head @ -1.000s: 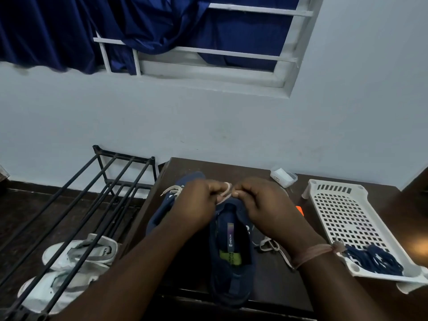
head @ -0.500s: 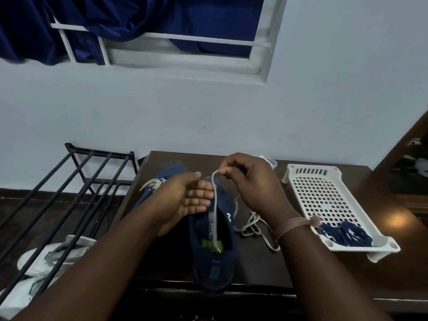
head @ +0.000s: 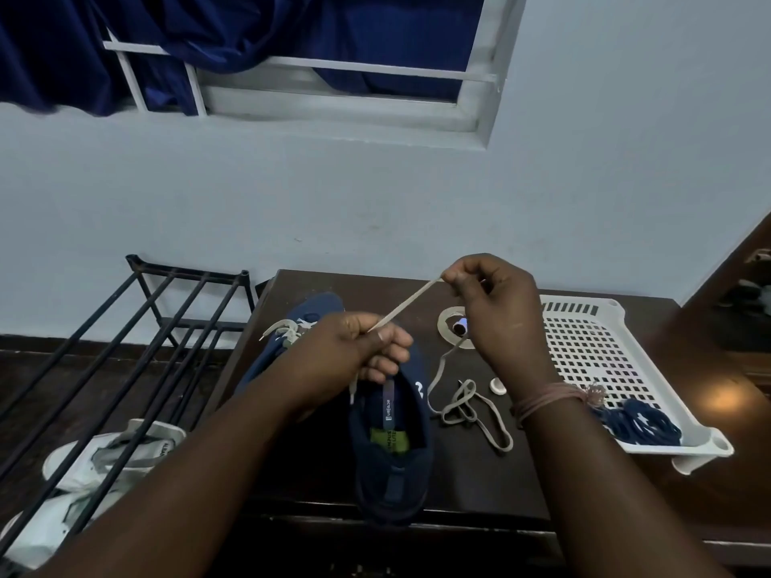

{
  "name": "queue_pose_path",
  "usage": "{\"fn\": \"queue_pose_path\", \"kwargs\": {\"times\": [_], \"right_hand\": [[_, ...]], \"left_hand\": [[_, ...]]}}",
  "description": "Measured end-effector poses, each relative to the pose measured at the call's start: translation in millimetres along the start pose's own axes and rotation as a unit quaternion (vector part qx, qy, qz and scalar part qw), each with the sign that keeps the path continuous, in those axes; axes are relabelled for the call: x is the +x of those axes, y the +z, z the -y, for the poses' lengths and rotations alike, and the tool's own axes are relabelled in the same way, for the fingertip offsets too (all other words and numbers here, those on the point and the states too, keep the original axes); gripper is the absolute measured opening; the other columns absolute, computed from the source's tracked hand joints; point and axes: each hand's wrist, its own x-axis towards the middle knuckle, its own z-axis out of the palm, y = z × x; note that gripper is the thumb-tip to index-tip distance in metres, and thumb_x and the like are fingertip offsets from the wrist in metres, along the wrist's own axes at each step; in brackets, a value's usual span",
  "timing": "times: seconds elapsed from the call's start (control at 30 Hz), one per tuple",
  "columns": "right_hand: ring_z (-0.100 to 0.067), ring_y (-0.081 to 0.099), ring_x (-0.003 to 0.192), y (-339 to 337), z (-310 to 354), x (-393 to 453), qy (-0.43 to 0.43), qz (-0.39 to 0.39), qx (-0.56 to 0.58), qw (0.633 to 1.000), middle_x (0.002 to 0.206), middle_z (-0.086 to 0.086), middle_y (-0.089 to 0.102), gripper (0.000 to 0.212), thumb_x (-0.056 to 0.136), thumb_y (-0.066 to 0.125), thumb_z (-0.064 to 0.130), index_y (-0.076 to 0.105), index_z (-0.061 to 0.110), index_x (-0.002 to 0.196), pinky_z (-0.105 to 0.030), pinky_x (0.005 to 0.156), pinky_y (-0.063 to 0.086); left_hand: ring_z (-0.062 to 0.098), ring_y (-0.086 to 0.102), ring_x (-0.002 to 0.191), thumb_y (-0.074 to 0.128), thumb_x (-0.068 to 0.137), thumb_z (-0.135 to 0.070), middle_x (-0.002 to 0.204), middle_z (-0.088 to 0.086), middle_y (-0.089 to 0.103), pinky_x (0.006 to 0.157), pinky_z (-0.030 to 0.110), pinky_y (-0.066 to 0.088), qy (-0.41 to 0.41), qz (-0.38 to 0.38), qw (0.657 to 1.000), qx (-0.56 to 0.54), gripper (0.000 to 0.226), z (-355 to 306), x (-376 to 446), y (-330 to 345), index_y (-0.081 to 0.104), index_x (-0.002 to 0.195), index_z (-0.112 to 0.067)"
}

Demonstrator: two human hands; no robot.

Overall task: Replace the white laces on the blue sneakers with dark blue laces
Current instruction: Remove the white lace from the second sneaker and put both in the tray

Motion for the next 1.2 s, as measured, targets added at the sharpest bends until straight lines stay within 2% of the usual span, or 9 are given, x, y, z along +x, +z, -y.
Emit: {"fn": "queue_pose_path", "kwargs": {"times": [0.07, 0.2, 0.33, 0.43, 0.53, 0.7, 0.83, 1.03, 1.2], "right_hand": [[-0.011, 0.063, 0.069, -4.8, -4.6, 2.9, 0.013, -0.026, -0.018, 0.999, 0.074, 0.005, 0.070, 0.011, 0.089, 0.068, 0.023, 0.071, 0.020, 0.079, -0.028, 0.067, 0.050], [-0.007, 0.056, 0.057, -10.0, -6.4, 5.6, 0.049, -0.063, -0.009, 0.997, 0.077, -0.009, 0.069, 0.012, 0.090, 0.069, 0.019, 0.072, 0.012, 0.081, -0.012, 0.048, 0.044], [-0.004, 0.059, 0.061, -11.2, -11.3, 6.5, 0.060, -0.102, -0.034, 0.992, 0.074, 0.002, 0.069, 0.013, 0.089, 0.069, 0.023, 0.072, 0.016, 0.079, -0.017, 0.060, 0.043], [0.001, 0.057, 0.052, -12.6, -15.4, 6.7, 0.084, -0.112, -0.056, 0.989, 0.069, 0.004, 0.068, 0.015, 0.090, 0.068, 0.023, 0.071, 0.016, 0.077, -0.013, 0.052, 0.040], [0.002, 0.059, 0.055, -4.6, -23.9, 3.5, 0.112, -0.031, -0.099, 0.988, 0.062, 0.010, 0.066, 0.015, 0.088, 0.067, 0.020, 0.072, 0.017, 0.074, -0.015, 0.055, 0.042], [0.002, 0.057, 0.057, 23.8, -17.3, -14.2, 0.057, 0.256, -0.165, 0.951, 0.063, 0.006, 0.067, 0.017, 0.085, 0.074, 0.019, 0.070, 0.019, 0.068, -0.016, 0.057, 0.042], [-0.003, 0.063, 0.062, 37.0, 10.8, -27.3, -0.005, 0.401, -0.087, 0.912, 0.071, 0.000, 0.071, 0.009, 0.087, 0.072, 0.017, 0.073, 0.018, 0.078, -0.025, 0.067, 0.051], [-0.007, 0.061, 0.076, 26.6, 17.5, -17.7, -0.109, 0.234, -0.127, 0.958, 0.078, 0.008, 0.067, 0.010, 0.091, 0.062, 0.017, 0.066, 0.022, 0.084, -0.035, 0.072, 0.051], [-0.006, 0.061, 0.082, 19.6, 13.1, -11.7, -0.158, 0.140, -0.163, 0.964, 0.082, 0.009, 0.069, 0.009, 0.087, 0.067, 0.011, 0.072, 0.017, 0.083, -0.026, 0.076, 0.048]], "left_hand": [[0.007, 0.047, 0.055, 0.045, 0.107, -0.018, 0.081, 0.004, 0.068, 0.049, 0.018, 0.039, -0.003, -0.001, 0.999, -0.032, 0.028, 2.2, 1.4, -3.5, 0.071, 0.112, -0.009], [0.008, 0.033, 0.054, 0.041, 0.107, -0.013, 0.073, 0.003, 0.056, 0.047, 0.021, 0.025, -0.027, -0.006, 0.994, -0.103, 0.031, 1.9, 3.1, -8.7, 0.070, 0.109, -0.003], [0.007, 0.047, 0.059, 0.045, 0.105, -0.007, 0.078, 0.002, 0.064, 0.054, 0.020, 0.037, -0.109, 0.086, 0.990, -0.019, 0.026, -1.3, -6.8, -15.5, 0.071, 0.108, -0.001], [0.008, 0.059, 0.070, 0.052, 0.101, -0.005, 0.088, 0.005, 0.069, 0.062, 0.020, 0.048, -0.129, 0.144, 0.981, -0.028, 0.022, -6.1, -15.2, -22.3, 0.073, 0.107, -0.004], [0.012, 0.067, 0.075, 0.059, 0.091, -0.003, 0.093, 0.009, 0.072, 0.065, 0.020, 0.056, -0.105, 0.145, 0.971, -0.161, 0.020, -16.5, -19.9, -24.1, 0.074, 0.103, -0.005], [0.015, 0.074, 0.091, 0.057, 0.080, 0.009, 0.107, 0.009, 0.075, 0.074, 0.022, 0.060, 0.016, -0.026, 0.918, -0.396, 0.035, -23.6, -8.0, -27.8, 0.078, 0.103, -0.008], [0.020, 0.070, 0.110, 0.052, 0.091, 0.016, 0.117, 0.011, 0.073, 0.089, 0.027, 0.058, 0.061, -0.164, 0.925, -0.337, 0.039, -6.3, 6.3, -37.2, 0.065, 0.121, -0.005], [0.002, 0.072, 0.093, 0.065, 0.092, 0.002, 0.097, -0.006, 0.078, 0.078, 0.017, 0.057, 0.083, -0.182, 0.976, 0.084, 0.035, -1.0, 5.3, -19.6, 0.074, 0.109, -0.026], [0.010, 0.070, 0.079, 0.049, 0.099, 0.007, 0.091, 0.008, 0.076, 0.071, 0.018, 0.056, 0.010, -0.042, 0.999, 0.011, 0.027, -1.9, 3.3, 1.4, 0.072, 0.109, -0.003]]}}
